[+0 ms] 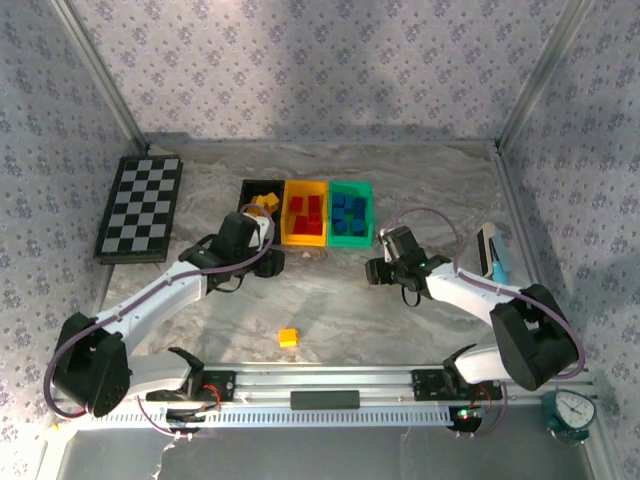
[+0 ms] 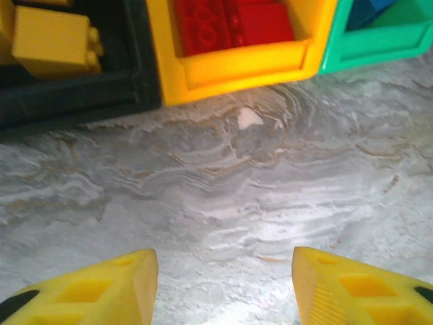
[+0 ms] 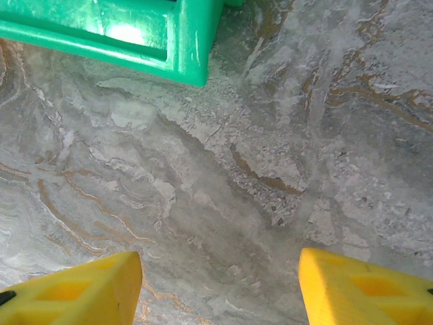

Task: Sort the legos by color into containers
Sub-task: Pick up the lego from the middle-left of the table.

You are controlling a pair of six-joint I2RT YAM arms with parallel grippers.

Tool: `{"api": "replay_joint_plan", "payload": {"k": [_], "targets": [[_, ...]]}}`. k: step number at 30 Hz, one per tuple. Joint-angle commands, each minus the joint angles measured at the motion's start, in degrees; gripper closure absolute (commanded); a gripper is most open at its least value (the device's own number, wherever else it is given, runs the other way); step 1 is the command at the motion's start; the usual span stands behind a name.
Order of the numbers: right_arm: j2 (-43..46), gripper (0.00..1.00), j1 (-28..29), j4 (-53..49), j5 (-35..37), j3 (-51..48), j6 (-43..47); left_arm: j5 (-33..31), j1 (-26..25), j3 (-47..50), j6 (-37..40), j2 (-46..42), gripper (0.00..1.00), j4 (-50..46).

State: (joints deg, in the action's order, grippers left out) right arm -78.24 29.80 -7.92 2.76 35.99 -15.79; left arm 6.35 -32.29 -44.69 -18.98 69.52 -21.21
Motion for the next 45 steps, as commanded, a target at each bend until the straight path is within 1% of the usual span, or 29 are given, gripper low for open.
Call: {"api": "replay_joint_plan", "payload": {"k": [1, 5, 8, 12, 14, 18, 20, 24, 27, 29, 30, 32, 35, 40, 43, 44, 45], "targets": [[-0.6, 0.36, 0.5, -0.4, -0.1, 1.8, 0.0, 7.1, -0.5, 0.6, -2.3, -0.7, 0.46, -1.6], [-0.6, 0.36, 0.6, -0.6, 0.1, 1.8, 0.0, 11.3, -0.8, -0.6, -1.9, 3.3, 0.46, -5.6], [-0.5, 0.36, 0.5, -0.6, 0.2, 1.9, 0.1, 12.6, -1.1, -3.0, -1.2, 6.2, 0.46, -12.2], [-0.2, 0.36, 0.9, -0.7, 0.2, 1.9, 0.1, 13.0, -1.4, -6.8, 0.2, 10.0, 0.46, -24.1], [-0.1, 0.36, 1.0, -0.8, 0.4, 1.9, 0.1, 13.0, -1.5, -7.5, -0.2, 11.3, 0.46, -27.4], [0.2, 0.36, 1.1, -0.9, 0.5, 1.8, 0.1, 12.9, -4.6, -7.5, -3.0, 13.2, 0.46, -28.9], [0.2, 0.36, 1.2, -1.0, 0.5, 1.8, 0.1, 11.7, -6.2, -7.4, -5.2, 14.7, 0.46, -29.3], [0.5, 0.36, 1.2, -1.2, 0.6, 1.8, 0.2, 11.9, -9.5, -6.9, -9.2, 17.7, 0.44, -27.0], [0.8, 0.36, 1.3, -1.2, 0.8, 1.6, 0.2, 11.9, -11.8, -7.7, -10.8, 19.7, 0.42, -26.2], [0.9, 0.36, 1.3, -1.4, 0.8, 1.6, 0.2, 10.8, -13.2, -9.0, -11.0, 20.9, 0.41, -27.6], [1.0, 0.36, 1.3, -1.4, 0.9, 1.5, 0.2, 9.4, -13.9, -9.9, -11.1, 21.5, 0.37, -28.8], [1.2, 0.36, 1.3, -1.5, 0.9, 1.6, 0.2, 7.6, -15.0, -11.3, -11.2, 22.3, 0.34, -31.0], [1.5, 0.36, 1.2, -1.5, 1.1, 1.5, 0.2, 7.6, -16.2, -12.2, -11.8, 22.6, 0.28, -31.8], [1.6, 0.36, 1.3, -1.6, 1.2, 1.5, 0.2, 7.4, -17.6, -13.0, -13.0, 22.2, 0.26, -32.1], [1.7, 0.36, 1.3, -1.5, 1.2, 1.5, 0.2, 7.5, -18.6, -12.9, -13.9, 21.8, 0.18, -32.4], [1.7, 0.36, 1.3, -1.5, 1.2, 1.4, 0.2, 7.6, -19.0, -13.0, -14.1, 21.8, 0.17, -32.5], [1.6, 0.36, 1.3, -1.5, 1.2, 1.5, 0.2, 7.4, -19.3, -13.1, -14.5, 21.9, 0.06, -32.9]]}}
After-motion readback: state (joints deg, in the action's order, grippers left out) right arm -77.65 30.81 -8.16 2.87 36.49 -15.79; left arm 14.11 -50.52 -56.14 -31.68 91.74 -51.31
